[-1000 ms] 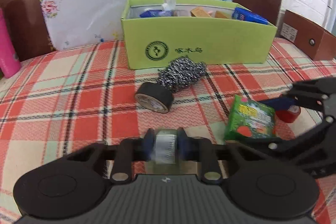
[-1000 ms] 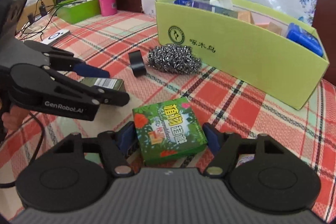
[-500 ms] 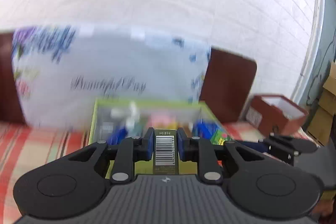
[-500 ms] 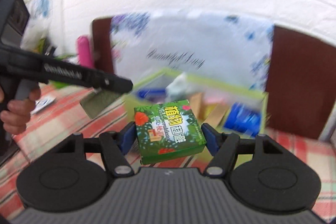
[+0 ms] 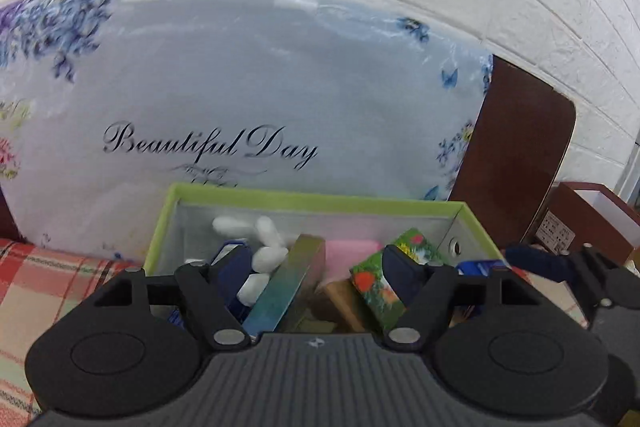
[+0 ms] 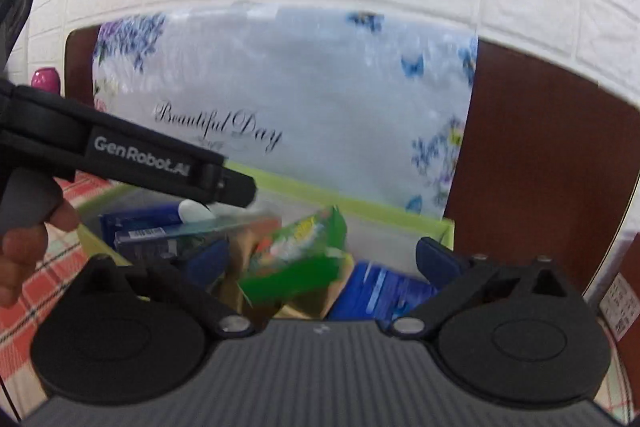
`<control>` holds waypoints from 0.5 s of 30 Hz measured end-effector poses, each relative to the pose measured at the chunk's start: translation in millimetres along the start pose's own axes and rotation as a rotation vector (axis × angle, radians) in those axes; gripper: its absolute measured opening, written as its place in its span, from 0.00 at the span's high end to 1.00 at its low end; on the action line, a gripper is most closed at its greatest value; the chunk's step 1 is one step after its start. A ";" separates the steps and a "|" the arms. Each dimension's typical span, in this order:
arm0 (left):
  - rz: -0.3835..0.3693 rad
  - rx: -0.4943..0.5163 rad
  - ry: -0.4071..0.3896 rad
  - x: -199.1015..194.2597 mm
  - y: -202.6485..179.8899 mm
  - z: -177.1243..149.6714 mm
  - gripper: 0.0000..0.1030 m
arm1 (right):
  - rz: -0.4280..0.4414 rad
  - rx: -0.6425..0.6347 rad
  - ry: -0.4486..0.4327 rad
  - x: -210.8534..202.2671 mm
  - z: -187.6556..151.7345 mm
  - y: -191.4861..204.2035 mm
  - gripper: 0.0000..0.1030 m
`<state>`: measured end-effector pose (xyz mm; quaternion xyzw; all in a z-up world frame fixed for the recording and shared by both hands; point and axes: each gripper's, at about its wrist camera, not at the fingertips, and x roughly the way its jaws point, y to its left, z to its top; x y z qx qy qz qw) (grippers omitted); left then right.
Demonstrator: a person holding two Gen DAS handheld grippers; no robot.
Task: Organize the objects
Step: 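Carry green box and olive tube into the lime-green box, open both tools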
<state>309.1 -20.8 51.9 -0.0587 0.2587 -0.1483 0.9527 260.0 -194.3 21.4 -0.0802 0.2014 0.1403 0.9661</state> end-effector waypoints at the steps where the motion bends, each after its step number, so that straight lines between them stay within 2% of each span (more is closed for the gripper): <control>1: -0.013 -0.013 -0.012 -7.3 2.2 -2.4 0.27 | -0.001 0.012 -0.016 -4.9 -4.3 -1.5 0.01; 3: -0.040 -0.020 -0.038 -27.5 4.6 -6.8 0.27 | 0.002 0.049 -0.050 -17.9 -7.4 -6.2 0.01; 5: -0.038 -0.019 -0.058 -47.3 4.4 -11.2 0.26 | 0.017 0.077 -0.092 -39.3 -5.9 -9.3 0.00; 8: -0.018 -0.034 -0.050 -72.4 6.1 -24.4 0.25 | 0.050 0.085 -0.106 -65.0 -6.8 -11.0 0.00; 11: 0.037 -0.048 -0.026 -89.8 8.1 -47.0 0.23 | 0.093 0.062 -0.080 -87.3 -17.2 -6.8 0.00; 13: 0.080 -0.055 0.004 -98.5 11.5 -64.8 0.23 | 0.128 0.056 -0.030 -98.6 -30.1 -2.6 0.00; 15: 0.088 -0.079 0.048 -104.2 16.2 -83.2 0.23 | 0.155 0.061 0.032 -106.5 -45.5 0.1 0.00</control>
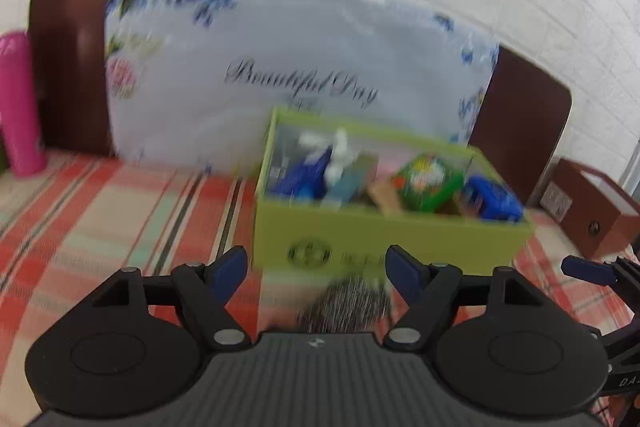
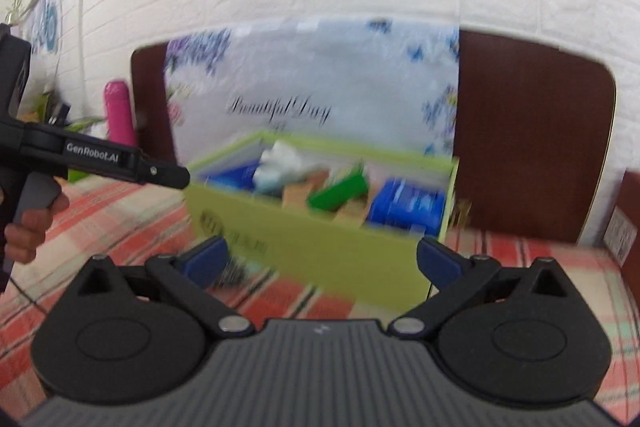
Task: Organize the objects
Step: 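Carry green box and olive tube into the lime-green box, open both tools, then grasp the red tape roll with right tool while left tool grasps black tape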
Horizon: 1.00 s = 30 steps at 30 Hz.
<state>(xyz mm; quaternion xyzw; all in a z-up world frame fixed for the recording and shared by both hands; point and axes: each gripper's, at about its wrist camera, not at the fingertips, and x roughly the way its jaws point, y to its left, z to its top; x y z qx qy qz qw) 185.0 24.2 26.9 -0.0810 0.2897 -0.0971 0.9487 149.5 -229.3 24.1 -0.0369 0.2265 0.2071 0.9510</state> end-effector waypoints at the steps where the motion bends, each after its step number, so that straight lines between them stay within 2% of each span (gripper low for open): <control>1: -0.004 -0.017 0.021 -1.0 3.5 -9.7 0.23 | 0.004 0.008 0.030 -2.5 -8.4 1.2 0.00; 6: 0.008 -0.050 0.125 12.8 9.3 -40.6 0.23 | 0.015 0.017 0.167 -7.8 -47.3 9.2 0.04; 8: 0.003 -0.080 0.153 21.6 9.2 -42.5 0.23 | 0.004 0.011 0.202 -2.4 -54.9 13.5 0.11; 9: 0.006 -0.091 0.151 23.9 8.7 -42.2 0.23 | -0.001 0.015 0.218 1.2 -57.1 14.8 0.19; 11: 0.011 -0.074 0.111 26.0 5.9 -41.7 0.24 | -0.003 0.039 0.244 7.8 -61.3 15.9 0.25; 14: 0.032 -0.064 0.102 35.8 5.0 -36.6 0.37 | -0.004 0.055 0.257 12.4 -65.4 18.3 0.36; 15: 0.030 -0.068 0.111 40.2 6.5 -35.0 0.46 | -0.011 0.046 0.259 12.9 -66.4 20.6 0.40; 16: 0.025 -0.069 0.124 44.9 8.2 -34.0 0.54 | -0.023 0.034 0.258 13.0 -67.0 22.5 0.42; 19: 0.037 -0.043 0.131 52.5 11.3 -34.9 0.68 | -0.027 0.051 0.257 14.3 -66.4 20.5 0.45; 21: 0.046 -0.014 0.131 50.2 12.7 -36.9 0.80 | -0.035 0.053 0.257 15.2 -66.6 19.4 0.56; 25: 0.016 -0.016 0.136 39.4 19.3 -40.0 0.81 | -0.004 0.052 0.259 12.0 -62.5 20.9 0.56; 30: -0.041 0.008 0.100 10.8 16.5 -32.5 0.81 | 0.035 0.018 0.197 2.4 -46.5 30.3 0.56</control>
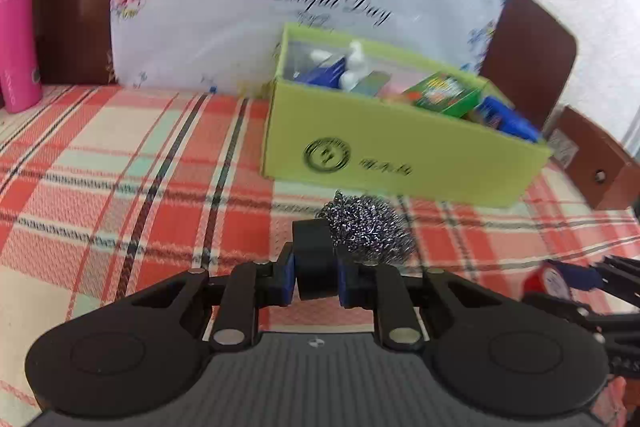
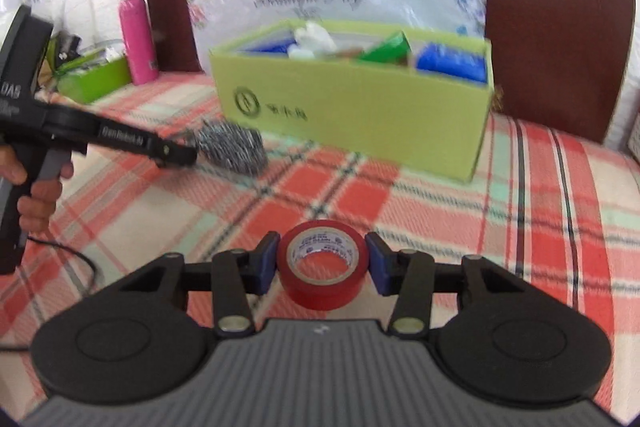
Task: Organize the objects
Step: 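Grasp the red tape roll with right tool while left tool grasps black tape, then drop both tape rolls into the lime-green box by opening both tools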
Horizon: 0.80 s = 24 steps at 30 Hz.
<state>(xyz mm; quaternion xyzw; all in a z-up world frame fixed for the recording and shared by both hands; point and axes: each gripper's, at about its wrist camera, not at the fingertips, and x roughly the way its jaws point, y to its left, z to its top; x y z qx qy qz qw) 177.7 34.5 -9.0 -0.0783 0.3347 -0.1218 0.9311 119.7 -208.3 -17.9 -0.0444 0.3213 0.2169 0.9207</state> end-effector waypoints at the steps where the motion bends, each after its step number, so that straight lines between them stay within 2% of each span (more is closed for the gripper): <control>1: -0.012 0.001 -0.014 -5.9 -1.5 4.0 0.81 | 0.008 0.000 -0.016 -2.7 5.2 0.2 0.56; 9: -0.141 -0.017 -0.158 -31.7 -23.2 63.0 0.81 | -0.001 -0.005 -0.140 -8.7 56.5 -7.9 0.56; 14: -0.165 0.036 -0.239 -33.9 -48.8 106.9 0.81 | -0.024 -0.007 -0.191 -3.3 83.5 -18.0 0.56; 18: -0.176 0.065 -0.253 -17.8 -68.9 137.1 0.80 | -0.046 -0.003 -0.241 6.7 109.0 -25.6 0.56; 21: -0.146 0.103 -0.242 12.6 -77.4 144.0 0.79 | -0.068 -0.010 -0.271 24.0 129.0 -27.6 0.56; 22: -0.138 0.116 -0.230 23.9 -76.6 141.1 0.68 | -0.078 -0.017 -0.275 32.0 133.6 -28.3 0.51; 23: -0.116 0.121 -0.197 34.5 -74.1 137.1 0.55 | -0.079 -0.022 -0.273 40.4 135.8 -29.5 0.40; 24: -0.080 0.120 -0.166 40.5 -69.9 131.2 0.39 | -0.083 -0.029 -0.257 49.9 135.9 -30.7 0.17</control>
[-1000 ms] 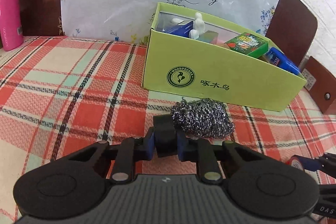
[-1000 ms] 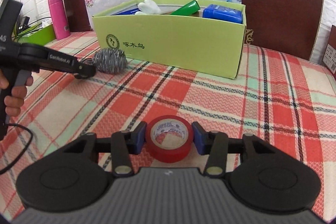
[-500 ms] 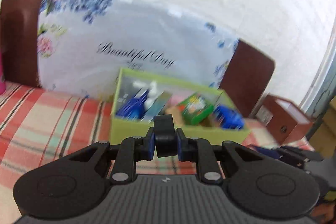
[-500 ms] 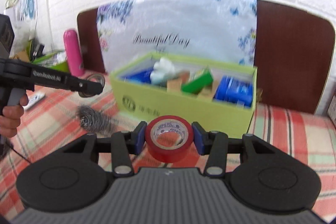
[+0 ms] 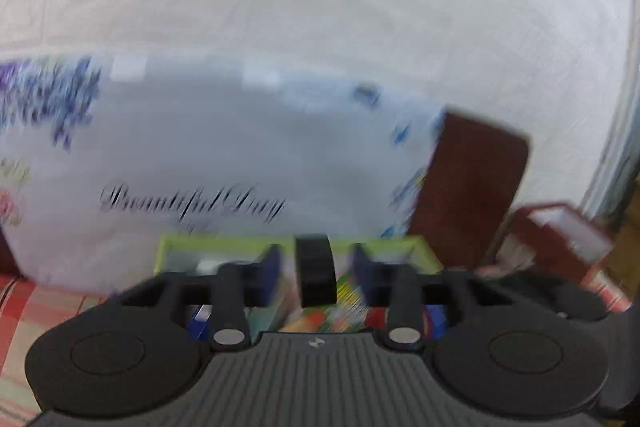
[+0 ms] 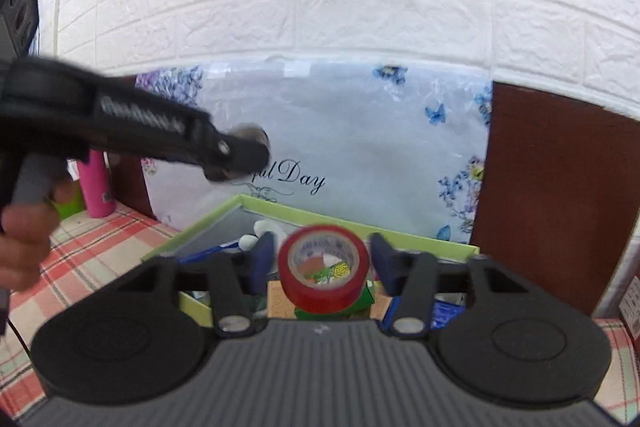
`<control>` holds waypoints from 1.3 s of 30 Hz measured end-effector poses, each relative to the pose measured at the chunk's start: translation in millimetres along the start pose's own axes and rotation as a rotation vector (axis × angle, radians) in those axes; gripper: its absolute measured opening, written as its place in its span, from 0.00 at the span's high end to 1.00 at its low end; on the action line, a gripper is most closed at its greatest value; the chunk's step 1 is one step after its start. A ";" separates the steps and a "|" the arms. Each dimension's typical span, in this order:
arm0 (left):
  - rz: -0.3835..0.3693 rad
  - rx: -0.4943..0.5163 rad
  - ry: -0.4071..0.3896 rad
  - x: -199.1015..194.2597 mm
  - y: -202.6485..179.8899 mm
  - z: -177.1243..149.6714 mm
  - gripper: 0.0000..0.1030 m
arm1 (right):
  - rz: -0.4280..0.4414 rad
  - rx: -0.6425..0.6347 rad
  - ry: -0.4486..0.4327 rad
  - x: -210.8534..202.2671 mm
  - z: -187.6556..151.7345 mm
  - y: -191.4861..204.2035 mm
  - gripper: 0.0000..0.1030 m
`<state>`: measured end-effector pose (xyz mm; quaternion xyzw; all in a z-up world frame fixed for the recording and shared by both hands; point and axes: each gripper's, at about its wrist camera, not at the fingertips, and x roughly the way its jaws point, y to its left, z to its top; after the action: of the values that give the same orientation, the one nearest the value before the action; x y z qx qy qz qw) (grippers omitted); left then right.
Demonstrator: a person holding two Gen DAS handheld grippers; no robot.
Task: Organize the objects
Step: 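Drop both tape rolls into the lime-green box by opening both tools, then grasp the steel scrubber with right tool and drop it into the box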
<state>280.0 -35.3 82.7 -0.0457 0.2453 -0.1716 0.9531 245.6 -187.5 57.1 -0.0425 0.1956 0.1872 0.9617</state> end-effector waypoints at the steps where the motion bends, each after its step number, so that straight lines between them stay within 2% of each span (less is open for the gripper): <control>1: 0.028 -0.004 0.006 -1.2 5.4 -7.8 0.37 | -0.027 -0.009 0.016 5.4 -4.7 1.3 0.16; 3: 0.029 -0.038 -0.011 -13.1 21.9 -20.9 0.37 | -0.042 -0.031 0.016 3.7 -17.6 6.5 0.16; 5: 0.033 -0.104 -0.016 -27.1 40.3 -29.4 0.33 | 0.005 -0.029 -0.003 -8.0 -31.2 15.7 0.17; 7: 0.063 -0.159 -0.008 -37.7 53.5 -34.5 0.27 | 0.096 -0.034 0.005 -15.6 -41.1 30.2 0.19; 9: 0.099 -0.182 -0.005 -45.6 61.7 -35.3 0.27 | 0.198 -0.075 0.041 -15.1 -49.1 52.0 0.20; 12: 0.134 -0.190 -0.006 -56.4 69.2 -36.7 0.25 | 0.311 -0.142 0.120 0.7 -60.7 90.1 0.29; 16: 0.153 -0.168 -0.021 -67.6 69.9 -37.8 0.23 | 0.372 -0.171 0.196 24.0 -69.7 126.4 0.37; 17: 0.157 -0.161 -0.025 -69.6 69.4 -38.7 0.22 | 0.376 -0.182 0.212 28.9 -71.6 133.3 0.41; 18: 0.160 -0.154 -0.025 -71.2 68.7 -39.4 0.22 | 0.382 -0.190 0.231 33.0 -73.8 138.6 0.62; 19: 0.164 -0.149 -0.023 -73.6 68.7 -40.1 0.22 | 0.397 -0.195 0.261 36.4 -75.6 141.6 0.69; 23: 0.187 -0.153 -0.019 -84.6 71.2 -45.7 0.22 | 0.375 -0.187 0.230 16.1 -70.7 129.9 0.71; 29: 0.190 -0.153 -0.027 -101.9 64.2 -55.2 0.21 | 0.194 -0.118 0.026 -20.4 -24.1 80.3 0.70; 30: 0.187 -0.146 -0.024 -102.8 60.9 -56.6 0.20 | 0.152 -0.096 0.000 -18.8 -14.7 72.1 0.69; 32: 0.196 -0.124 -0.012 -104.1 52.0 -60.0 0.18 | 0.065 -0.020 -0.040 -11.1 0.3 53.7 0.57; 33: 0.206 -0.116 -0.002 -105.0 47.8 -61.9 0.18 | 0.022 0.000 -0.058 -5.3 3.4 46.0 0.26; 34: 0.214 -0.104 0.013 -105.9 43.6 -64.4 0.17 | -0.030 0.008 -0.043 0.4 4.2 40.3 0.05; 35: 0.222 -0.087 0.031 -106.7 39.3 -67.6 0.17 | -0.086 0.019 -0.014 2.3 4.0 36.3 0.06; 36: 0.233 -0.069 0.051 -107.1 35.1 -70.8 0.16 | -0.102 0.031 -0.012 -2.0 0.8 32.6 0.06; 38: 0.263 -0.049 0.078 -107.7 26.5 -76.3 0.16 | -0.066 0.046 -0.026 -22.9 -7.5 23.8 0.05; 39: 0.269 -0.048 0.081 -108.9 22.4 -78.7 0.16 | -0.069 0.055 -0.027 -34.8 -10.8 23.4 0.01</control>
<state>159.4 23.6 59.1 -0.0280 0.2916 -0.0381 0.9554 203.1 -179.4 60.6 -0.0202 0.1862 0.1489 0.9710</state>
